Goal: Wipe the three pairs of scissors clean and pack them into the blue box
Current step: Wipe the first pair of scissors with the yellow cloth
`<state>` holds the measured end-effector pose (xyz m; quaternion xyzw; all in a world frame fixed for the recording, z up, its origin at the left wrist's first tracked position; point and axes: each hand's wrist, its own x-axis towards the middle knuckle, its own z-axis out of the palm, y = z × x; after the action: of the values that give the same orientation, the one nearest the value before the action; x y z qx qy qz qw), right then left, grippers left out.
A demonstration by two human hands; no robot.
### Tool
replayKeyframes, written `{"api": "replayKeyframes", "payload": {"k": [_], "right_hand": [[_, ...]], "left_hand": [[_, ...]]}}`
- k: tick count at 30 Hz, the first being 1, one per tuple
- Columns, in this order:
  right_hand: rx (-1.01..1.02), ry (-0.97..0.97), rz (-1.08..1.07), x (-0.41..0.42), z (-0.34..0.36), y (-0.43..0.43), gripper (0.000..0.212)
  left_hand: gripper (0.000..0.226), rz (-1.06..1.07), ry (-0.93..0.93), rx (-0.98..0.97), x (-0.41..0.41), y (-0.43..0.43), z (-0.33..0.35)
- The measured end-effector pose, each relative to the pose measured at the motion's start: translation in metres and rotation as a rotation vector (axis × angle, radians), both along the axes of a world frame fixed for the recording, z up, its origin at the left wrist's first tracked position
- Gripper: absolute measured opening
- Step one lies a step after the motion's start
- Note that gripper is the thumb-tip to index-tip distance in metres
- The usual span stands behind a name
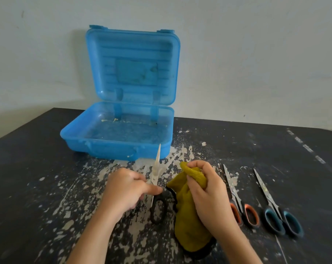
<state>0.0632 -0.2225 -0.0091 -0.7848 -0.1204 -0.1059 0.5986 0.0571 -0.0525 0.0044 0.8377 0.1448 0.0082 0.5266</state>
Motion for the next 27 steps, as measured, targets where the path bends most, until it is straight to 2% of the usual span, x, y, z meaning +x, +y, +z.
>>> {"api": "replayKeyframes", "payload": {"k": [1,3,5,8,11,20,23,27], "right_hand": [[-0.001,0.002,0.006,-0.002,0.002,0.001,0.002],[-0.01,-0.023,0.007,-0.002,0.002,0.002,0.009],[-0.053,-0.084,-0.014,0.0,-0.003,0.002,0.007],[-0.19,-0.195,-0.017,0.002,-0.01,0.002,0.018],[-0.237,-0.223,-0.006,0.002,-0.015,0.005,0.027],[-0.444,-0.548,-0.11,0.01,-0.029,0.013,0.015],[-0.441,-0.59,-0.154,0.011,-0.029,0.017,0.019],[-0.439,-0.589,-0.225,0.013,-0.029,0.021,0.008]], "left_hand": [[0.026,-0.009,0.007,0.016,-0.001,-0.001,0.0],[0.027,-0.032,0.014,0.053,-0.002,-0.003,0.001],[0.029,-0.042,0.014,0.076,-0.002,-0.005,0.002],[0.031,-0.04,0.012,0.096,-0.003,-0.007,0.002],[0.031,-0.044,0.01,0.102,-0.002,-0.008,0.003],[0.036,-0.063,0.014,0.122,-0.002,-0.006,0.002],[0.031,-0.098,0.004,0.161,-0.002,-0.006,0.002],[0.034,-0.108,-0.047,0.225,-0.003,-0.004,0.002]]}}
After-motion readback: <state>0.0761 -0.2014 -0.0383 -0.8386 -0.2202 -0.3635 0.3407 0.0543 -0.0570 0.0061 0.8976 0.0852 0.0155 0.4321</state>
